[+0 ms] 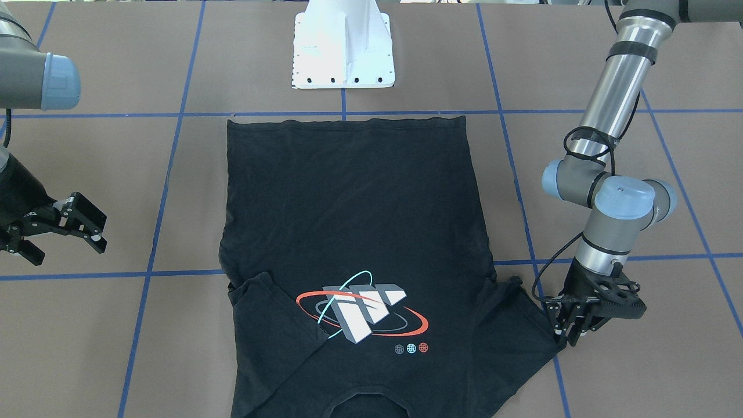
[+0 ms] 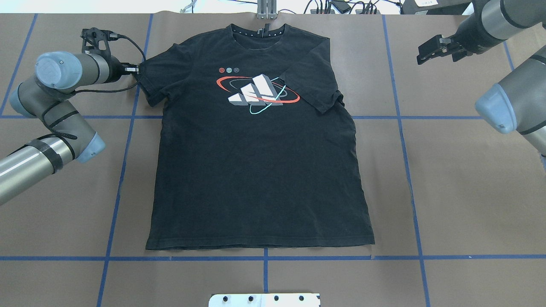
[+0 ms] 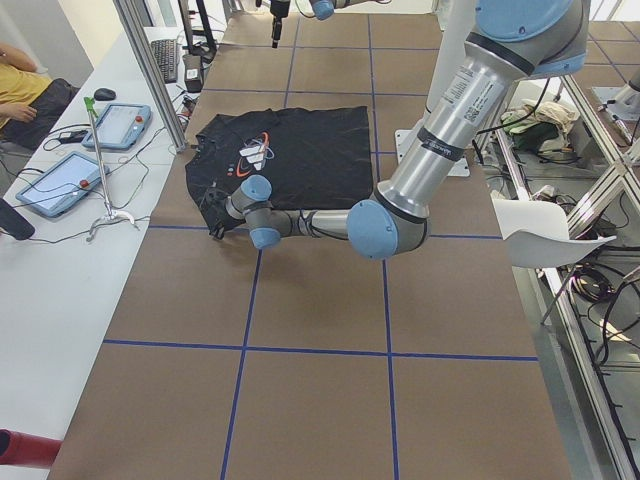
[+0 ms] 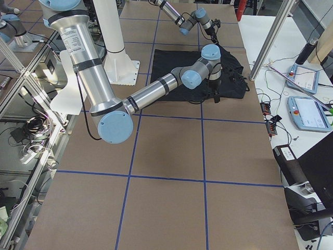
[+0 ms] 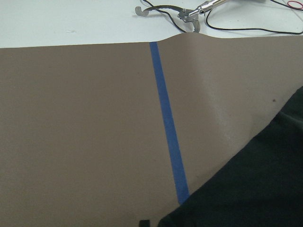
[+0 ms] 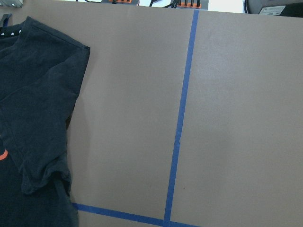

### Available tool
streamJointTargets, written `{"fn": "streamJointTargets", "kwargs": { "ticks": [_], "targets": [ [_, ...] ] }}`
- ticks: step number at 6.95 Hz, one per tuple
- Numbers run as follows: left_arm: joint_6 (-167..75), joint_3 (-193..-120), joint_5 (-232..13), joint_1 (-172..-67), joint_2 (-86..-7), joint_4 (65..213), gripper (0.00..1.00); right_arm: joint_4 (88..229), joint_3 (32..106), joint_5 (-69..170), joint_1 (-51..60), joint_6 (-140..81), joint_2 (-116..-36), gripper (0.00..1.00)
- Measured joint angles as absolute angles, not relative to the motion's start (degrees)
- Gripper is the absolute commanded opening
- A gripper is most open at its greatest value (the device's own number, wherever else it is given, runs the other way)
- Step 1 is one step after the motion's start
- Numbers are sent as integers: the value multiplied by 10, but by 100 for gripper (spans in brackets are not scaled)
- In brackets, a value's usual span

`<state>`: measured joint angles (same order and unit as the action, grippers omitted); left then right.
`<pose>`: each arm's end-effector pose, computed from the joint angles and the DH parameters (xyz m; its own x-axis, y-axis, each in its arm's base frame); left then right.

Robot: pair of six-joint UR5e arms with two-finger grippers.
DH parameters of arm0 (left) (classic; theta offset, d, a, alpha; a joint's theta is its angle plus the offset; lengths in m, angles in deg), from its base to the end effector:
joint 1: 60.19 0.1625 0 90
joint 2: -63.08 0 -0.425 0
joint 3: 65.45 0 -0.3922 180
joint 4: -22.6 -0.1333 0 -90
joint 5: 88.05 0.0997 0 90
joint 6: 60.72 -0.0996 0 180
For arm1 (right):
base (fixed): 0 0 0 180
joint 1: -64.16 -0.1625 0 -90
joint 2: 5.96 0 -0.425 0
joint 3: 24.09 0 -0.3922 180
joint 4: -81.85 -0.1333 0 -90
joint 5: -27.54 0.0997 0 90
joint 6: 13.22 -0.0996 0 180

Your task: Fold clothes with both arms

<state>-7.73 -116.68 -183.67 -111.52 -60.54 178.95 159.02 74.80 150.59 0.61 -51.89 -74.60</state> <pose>0.3789 -0.6712 0.5120 0.6758 0.1143 -0.7282 0.3964 0.7765 0.4898 -0.2070 -0.5934 0.3536 0.6597 -0.1433 0.7378 -0.1112 0.9522 0.2844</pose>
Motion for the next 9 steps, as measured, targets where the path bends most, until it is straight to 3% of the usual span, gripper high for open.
{"fn": "streamJointTargets", "kwargs": {
  "ticks": [1,2,5,9],
  "targets": [
    [-77,-1167,-1837,-1115,-605,1790,3,1590,748,1506,6,-519,-746,100],
    [-77,-1168,-1837,-1115,-605,1790,0,1590,748,1506,6,-519,-746,100],
    [-80,-1187,-1841,-1117,-604,1789,0,1590,748,1506,6,-519,-746,100],
    [-70,-1318,-1845,-1119,-612,1661,0,1590,748,1506,7,-521,-745,100]
  ]
}}
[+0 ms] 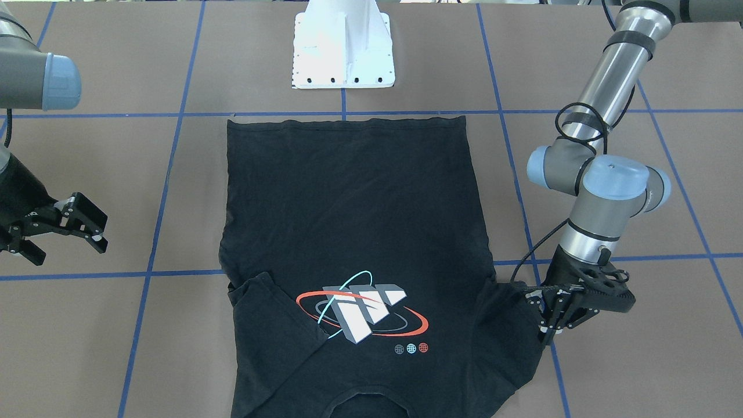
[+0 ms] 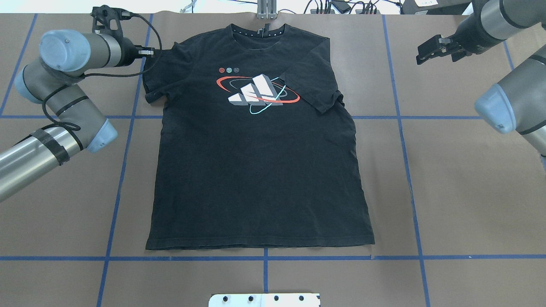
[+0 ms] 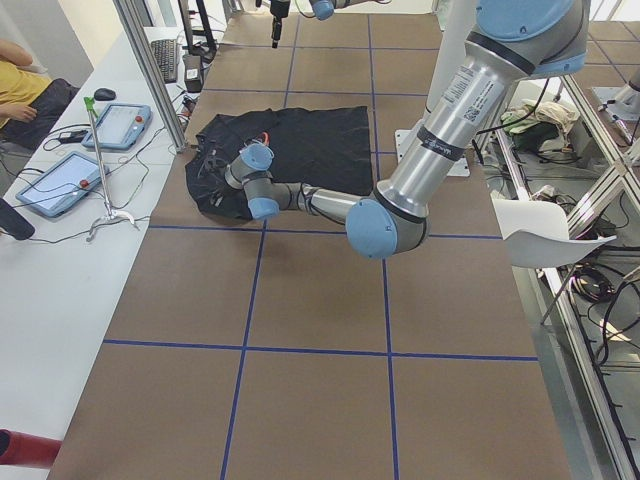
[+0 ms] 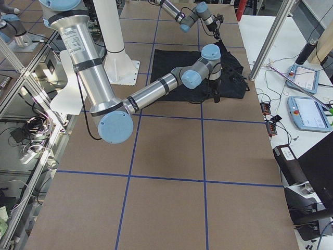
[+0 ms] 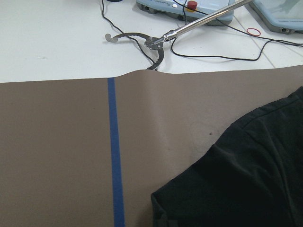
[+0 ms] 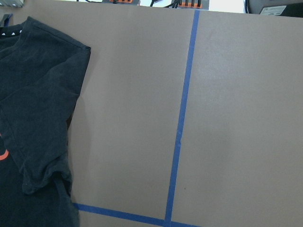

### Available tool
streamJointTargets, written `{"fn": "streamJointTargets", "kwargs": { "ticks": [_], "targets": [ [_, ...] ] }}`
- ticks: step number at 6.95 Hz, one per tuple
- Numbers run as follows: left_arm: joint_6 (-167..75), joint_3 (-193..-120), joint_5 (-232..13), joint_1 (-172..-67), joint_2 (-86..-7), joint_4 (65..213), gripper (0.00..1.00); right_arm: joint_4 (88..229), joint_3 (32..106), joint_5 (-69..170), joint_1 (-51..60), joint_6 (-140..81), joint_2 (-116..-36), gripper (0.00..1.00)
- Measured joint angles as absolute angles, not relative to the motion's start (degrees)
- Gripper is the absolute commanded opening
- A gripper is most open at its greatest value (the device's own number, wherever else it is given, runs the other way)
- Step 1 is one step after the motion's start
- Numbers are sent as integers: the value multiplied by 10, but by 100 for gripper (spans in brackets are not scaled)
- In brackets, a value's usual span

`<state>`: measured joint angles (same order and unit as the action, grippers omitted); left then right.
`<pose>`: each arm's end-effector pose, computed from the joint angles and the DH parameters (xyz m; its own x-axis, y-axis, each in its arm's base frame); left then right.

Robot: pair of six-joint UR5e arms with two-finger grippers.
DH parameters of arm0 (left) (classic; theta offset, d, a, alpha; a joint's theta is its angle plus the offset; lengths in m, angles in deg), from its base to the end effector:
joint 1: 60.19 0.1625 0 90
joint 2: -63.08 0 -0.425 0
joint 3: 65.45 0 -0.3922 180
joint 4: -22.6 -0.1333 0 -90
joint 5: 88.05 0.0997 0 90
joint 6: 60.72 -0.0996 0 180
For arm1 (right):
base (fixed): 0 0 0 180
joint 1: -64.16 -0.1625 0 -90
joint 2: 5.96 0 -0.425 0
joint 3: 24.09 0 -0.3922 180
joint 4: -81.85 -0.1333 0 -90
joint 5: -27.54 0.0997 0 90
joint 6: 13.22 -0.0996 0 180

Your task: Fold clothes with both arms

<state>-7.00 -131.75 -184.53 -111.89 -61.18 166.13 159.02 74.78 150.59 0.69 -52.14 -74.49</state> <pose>0.3736 -0.6700 0.3954 0.6425 0.1351 -0.7543 0.4176 0.7636 0.4925 -0.2080 -0.5935 0.3526 0.6585 -0.1411 0.7393 -0.1130 0.9526 0.2824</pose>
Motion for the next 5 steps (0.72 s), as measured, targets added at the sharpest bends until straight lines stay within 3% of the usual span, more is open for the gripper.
{"fn": "streamJointTargets", "kwargs": {
  "ticks": [2,5],
  "targets": [
    [8,-1388,-1845,-1094,-639,1531,0,1590,749,1506,7,-524,-744,100],
    [102,-1343,-1840,-1042,-722,1481,0,1590,749,1506,7,-525,-745,100]
  ]
}}
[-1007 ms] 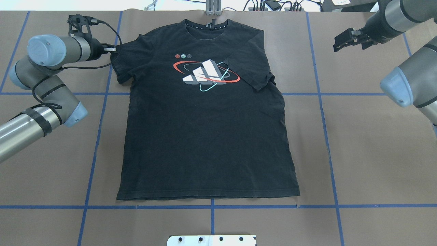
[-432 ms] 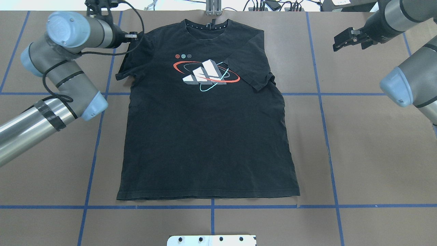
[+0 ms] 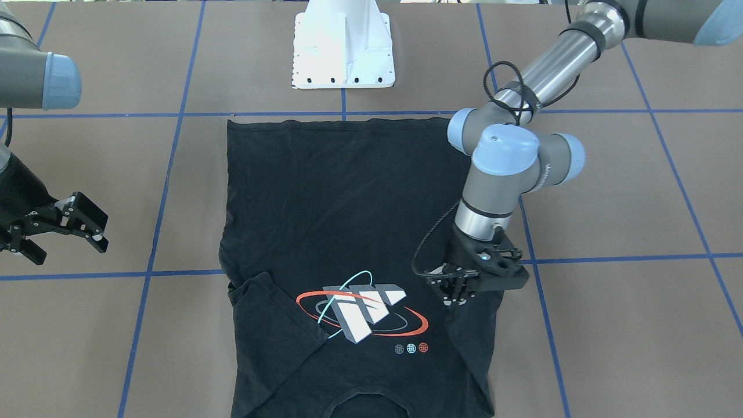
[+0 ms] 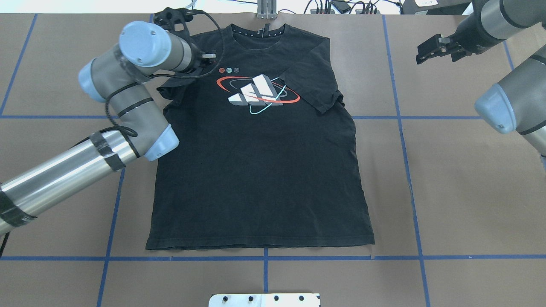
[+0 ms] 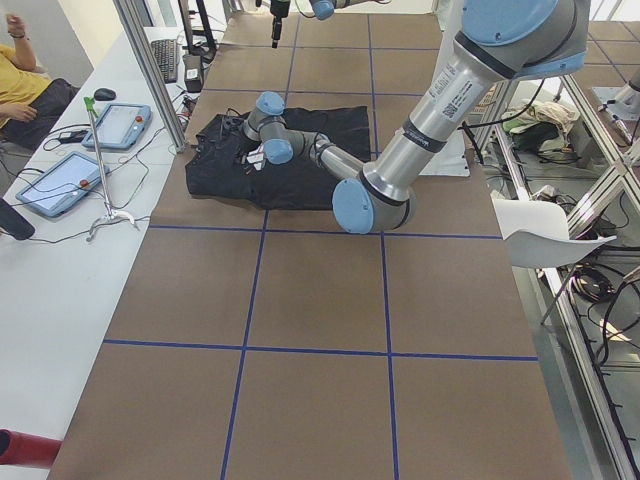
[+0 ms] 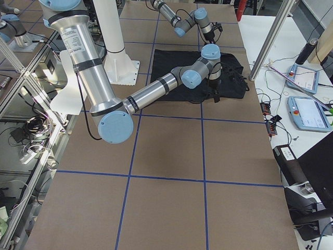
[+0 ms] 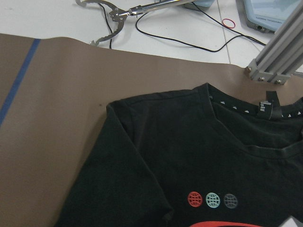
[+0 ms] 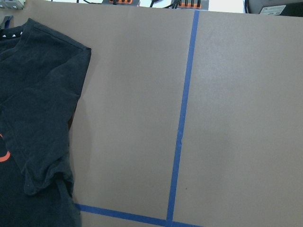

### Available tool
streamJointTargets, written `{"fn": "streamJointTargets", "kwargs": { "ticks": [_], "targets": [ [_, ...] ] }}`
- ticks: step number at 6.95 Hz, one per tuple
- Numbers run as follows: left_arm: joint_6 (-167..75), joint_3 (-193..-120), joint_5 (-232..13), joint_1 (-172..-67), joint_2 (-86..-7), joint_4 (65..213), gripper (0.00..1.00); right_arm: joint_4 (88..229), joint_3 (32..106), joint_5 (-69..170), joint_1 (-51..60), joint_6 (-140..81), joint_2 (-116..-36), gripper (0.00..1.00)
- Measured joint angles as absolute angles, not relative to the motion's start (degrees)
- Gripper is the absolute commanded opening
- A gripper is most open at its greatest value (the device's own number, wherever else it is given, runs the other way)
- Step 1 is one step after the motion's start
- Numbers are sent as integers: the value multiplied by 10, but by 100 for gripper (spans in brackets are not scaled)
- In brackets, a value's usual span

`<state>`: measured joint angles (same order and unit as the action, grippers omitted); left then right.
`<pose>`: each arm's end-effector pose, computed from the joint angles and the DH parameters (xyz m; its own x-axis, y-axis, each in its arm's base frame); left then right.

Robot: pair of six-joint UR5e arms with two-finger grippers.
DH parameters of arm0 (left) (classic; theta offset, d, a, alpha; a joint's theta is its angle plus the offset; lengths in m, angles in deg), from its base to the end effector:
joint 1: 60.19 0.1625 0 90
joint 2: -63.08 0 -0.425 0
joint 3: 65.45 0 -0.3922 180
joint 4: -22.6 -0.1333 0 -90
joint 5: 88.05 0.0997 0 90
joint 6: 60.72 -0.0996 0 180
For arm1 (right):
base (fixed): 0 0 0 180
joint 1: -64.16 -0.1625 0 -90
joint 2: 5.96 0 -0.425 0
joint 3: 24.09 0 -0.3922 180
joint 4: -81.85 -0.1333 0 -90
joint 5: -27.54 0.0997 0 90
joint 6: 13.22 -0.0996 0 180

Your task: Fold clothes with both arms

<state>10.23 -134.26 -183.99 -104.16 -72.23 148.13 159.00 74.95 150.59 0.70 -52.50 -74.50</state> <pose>0.4875 -0.6411 0.2651 0.5482 -0.0777 -0.8328 0.4733 0.8497 0.2322 -0.2078 -0.5928 0.3512 0.6567 -0.1373 0.7416 -0.1173 0.9527 0.2803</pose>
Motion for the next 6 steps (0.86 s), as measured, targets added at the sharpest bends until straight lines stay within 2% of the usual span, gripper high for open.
{"fn": "streamJointTargets", "kwargs": {
  "ticks": [1,2,3,5,6],
  "targets": [
    [114,-1316,-1837,-1037,-743,1482,0,1590,750,1506,7,-525,-745,100],
    [118,-1301,-1832,-1034,-753,1485,65,1589,750,1506,8,-526,-745,100],
    [116,-1296,-1829,-1032,-755,1494,100,1589,750,1506,8,-527,-745,100],
    [89,-1310,-1832,-1032,-739,1540,100,1589,751,1506,8,-529,-745,100],
    [66,-1349,-1835,-1032,-715,1547,100,1589,753,1506,9,-533,-746,100]
  ]
}}
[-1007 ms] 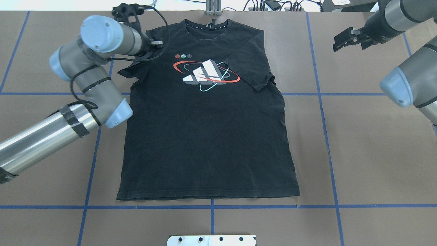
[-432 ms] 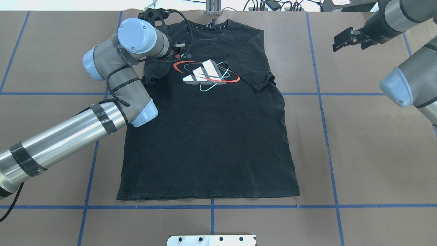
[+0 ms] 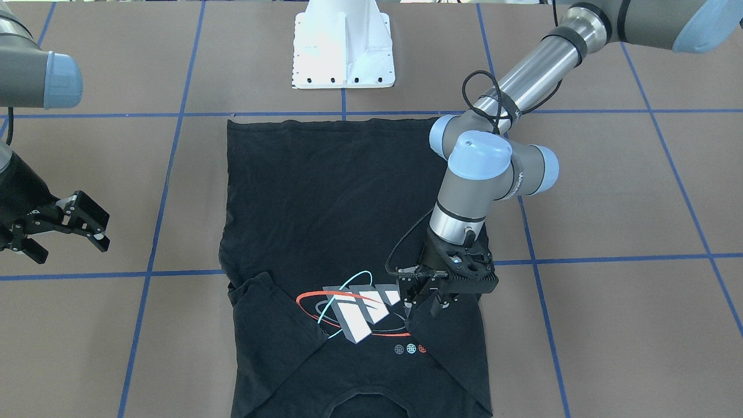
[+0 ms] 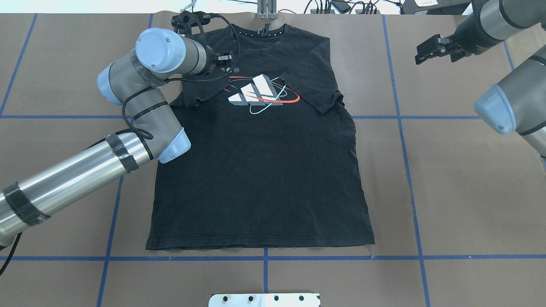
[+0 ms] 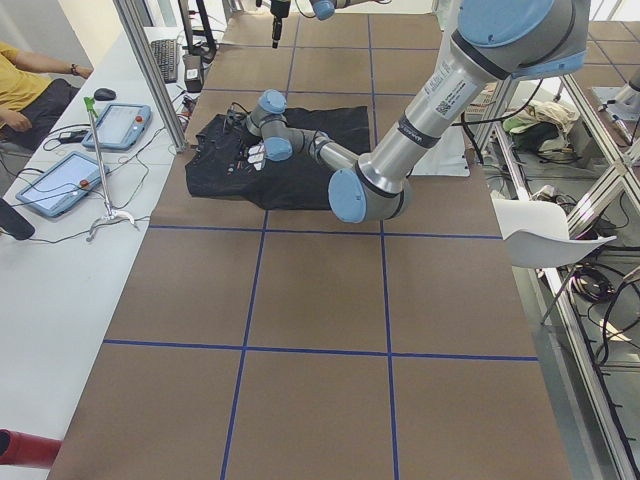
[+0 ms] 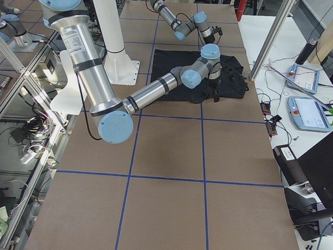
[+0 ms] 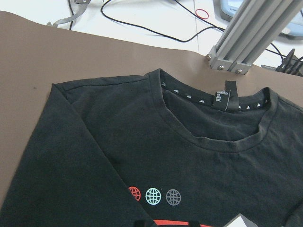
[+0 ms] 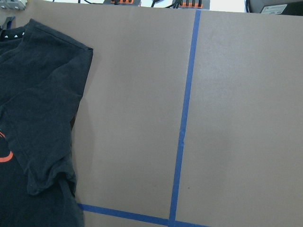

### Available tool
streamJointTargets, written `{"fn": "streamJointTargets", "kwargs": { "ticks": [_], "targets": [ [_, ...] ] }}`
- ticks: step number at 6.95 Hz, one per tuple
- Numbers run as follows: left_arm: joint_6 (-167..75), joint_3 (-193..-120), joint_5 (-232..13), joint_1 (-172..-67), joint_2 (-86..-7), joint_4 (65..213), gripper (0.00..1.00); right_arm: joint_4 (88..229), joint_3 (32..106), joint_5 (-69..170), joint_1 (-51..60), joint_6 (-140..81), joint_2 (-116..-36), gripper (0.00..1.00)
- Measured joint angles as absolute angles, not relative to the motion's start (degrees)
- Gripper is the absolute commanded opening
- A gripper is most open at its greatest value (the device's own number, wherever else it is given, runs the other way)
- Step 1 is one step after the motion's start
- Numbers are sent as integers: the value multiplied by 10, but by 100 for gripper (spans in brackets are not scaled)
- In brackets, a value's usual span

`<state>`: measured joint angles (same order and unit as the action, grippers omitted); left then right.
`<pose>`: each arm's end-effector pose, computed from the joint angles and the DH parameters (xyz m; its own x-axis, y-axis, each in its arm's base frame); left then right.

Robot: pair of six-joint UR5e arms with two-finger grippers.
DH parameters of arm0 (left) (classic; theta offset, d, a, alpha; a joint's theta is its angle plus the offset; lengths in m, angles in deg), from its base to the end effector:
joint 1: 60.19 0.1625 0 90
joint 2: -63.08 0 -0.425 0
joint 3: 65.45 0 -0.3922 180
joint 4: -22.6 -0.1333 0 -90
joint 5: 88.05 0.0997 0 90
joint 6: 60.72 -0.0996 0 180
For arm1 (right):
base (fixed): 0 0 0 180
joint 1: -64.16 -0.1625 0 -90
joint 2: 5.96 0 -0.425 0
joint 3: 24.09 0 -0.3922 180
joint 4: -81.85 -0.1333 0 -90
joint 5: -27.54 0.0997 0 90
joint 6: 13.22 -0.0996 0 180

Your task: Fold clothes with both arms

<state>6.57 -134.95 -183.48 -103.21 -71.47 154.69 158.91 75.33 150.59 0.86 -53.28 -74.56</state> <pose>0.4911 -0.6277 0.2545 0.5106 0.0492 -0.8584 0.4540 0.8324 0.3178 -0.2088 -0.5908 0.3486 0.6523 -0.1309 0.7466 -0.1245 0.9531 0.2759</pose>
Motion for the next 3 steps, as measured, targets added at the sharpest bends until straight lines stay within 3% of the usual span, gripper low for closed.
{"fn": "streamJointTargets", "kwargs": {
  "ticks": [3],
  "targets": [
    [26,-1536,-1870,-1030,-614,1545,100,1588,791,1491,41,-614,-749,100]
  ]
}}
